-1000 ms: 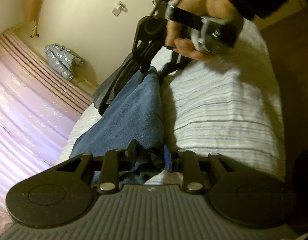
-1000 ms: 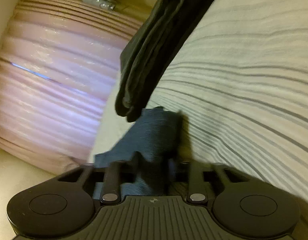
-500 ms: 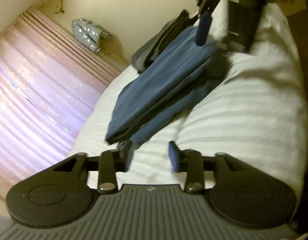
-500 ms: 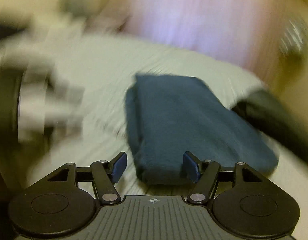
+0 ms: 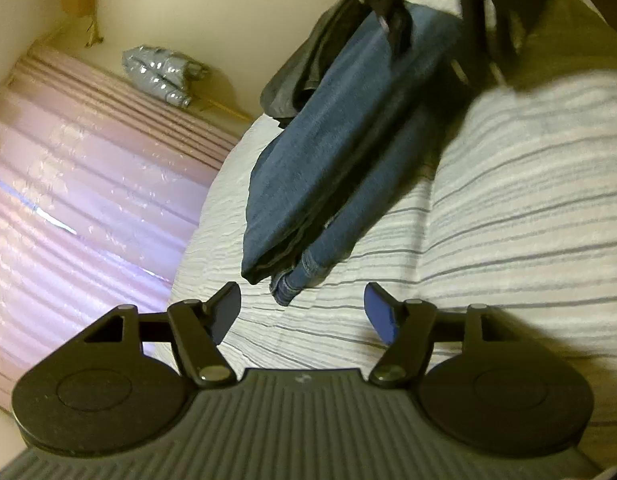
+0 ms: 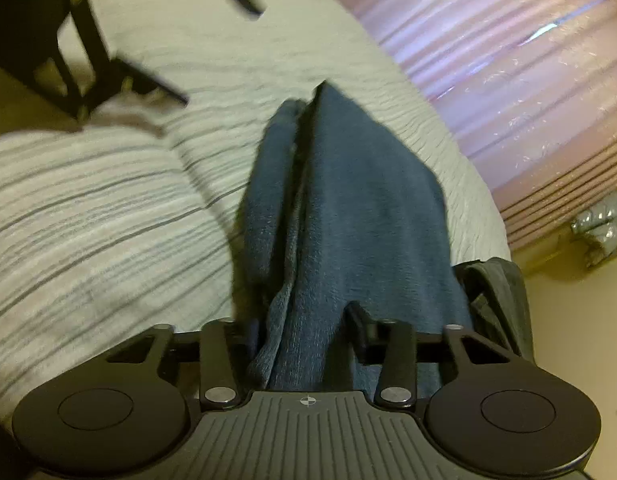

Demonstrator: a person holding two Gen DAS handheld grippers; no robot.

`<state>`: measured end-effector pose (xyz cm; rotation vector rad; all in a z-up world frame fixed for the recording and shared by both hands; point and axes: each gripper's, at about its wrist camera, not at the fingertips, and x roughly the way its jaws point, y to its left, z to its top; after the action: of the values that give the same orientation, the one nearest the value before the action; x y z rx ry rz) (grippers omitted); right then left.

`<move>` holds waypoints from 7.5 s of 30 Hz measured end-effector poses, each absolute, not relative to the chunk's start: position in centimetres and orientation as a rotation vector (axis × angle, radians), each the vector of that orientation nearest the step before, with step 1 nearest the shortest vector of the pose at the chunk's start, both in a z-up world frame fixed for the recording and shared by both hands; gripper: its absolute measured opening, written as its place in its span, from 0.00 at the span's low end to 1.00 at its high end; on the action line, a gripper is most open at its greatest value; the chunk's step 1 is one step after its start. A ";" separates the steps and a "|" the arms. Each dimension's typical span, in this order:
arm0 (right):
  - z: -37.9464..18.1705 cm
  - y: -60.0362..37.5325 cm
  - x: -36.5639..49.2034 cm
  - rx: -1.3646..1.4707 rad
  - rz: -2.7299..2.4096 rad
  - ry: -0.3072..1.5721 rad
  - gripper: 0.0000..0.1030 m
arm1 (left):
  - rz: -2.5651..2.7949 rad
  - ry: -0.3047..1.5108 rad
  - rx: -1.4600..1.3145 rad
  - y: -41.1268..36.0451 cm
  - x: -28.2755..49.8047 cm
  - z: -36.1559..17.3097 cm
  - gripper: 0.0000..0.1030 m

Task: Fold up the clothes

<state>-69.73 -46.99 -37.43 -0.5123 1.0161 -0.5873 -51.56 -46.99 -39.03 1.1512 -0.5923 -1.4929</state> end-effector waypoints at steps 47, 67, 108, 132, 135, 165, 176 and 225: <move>-33.6 -46.1 -75.0 -0.487 -0.620 0.940 0.31 | -1.419 -1.102 1.456 -56.4 -53.2 -43.8 0.46; -36.7 -35.7 -85.4 -0.543 -0.629 0.944 0.33 | -1.648 -0.860 1.340 -39.5 -60.1 -40.7 0.38; -34.9 -59.4 -89.9 0.685 -0.849 0.407 0.44 | -1.877 1.115 0.276 -62.3 -40.1 -36.8 0.21; -34.9 -39.4 -91.5 0.423 -0.882 0.472 0.81 | -1.741 0.794 0.503 -59.2 -44.4 -32.2 0.29; -34.1 -38.4 -90.9 0.397 -0.879 0.465 0.81 | -1.723 0.747 0.484 -56.8 -44.2 -30.5 0.25; -33.3 -37.2 -83.7 0.200 -0.743 0.552 0.81 | -1.754 0.380 0.770 -51.1 -51.3 -31.7 0.40; -36.8 -34.7 -80.2 -0.406 -0.689 0.899 0.81 | -1.838 -0.282 1.072 -42.2 -55.7 -33.3 0.62; -42.7 -35.4 -80.8 -0.724 -0.779 1.017 0.59 | -1.657 -0.756 1.341 -45.1 -61.9 -40.5 0.27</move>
<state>-80.80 -35.40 -42.72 -0.7240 1.0170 -0.7787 -61.88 -45.11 -40.50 1.3408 -0.7563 -1.6572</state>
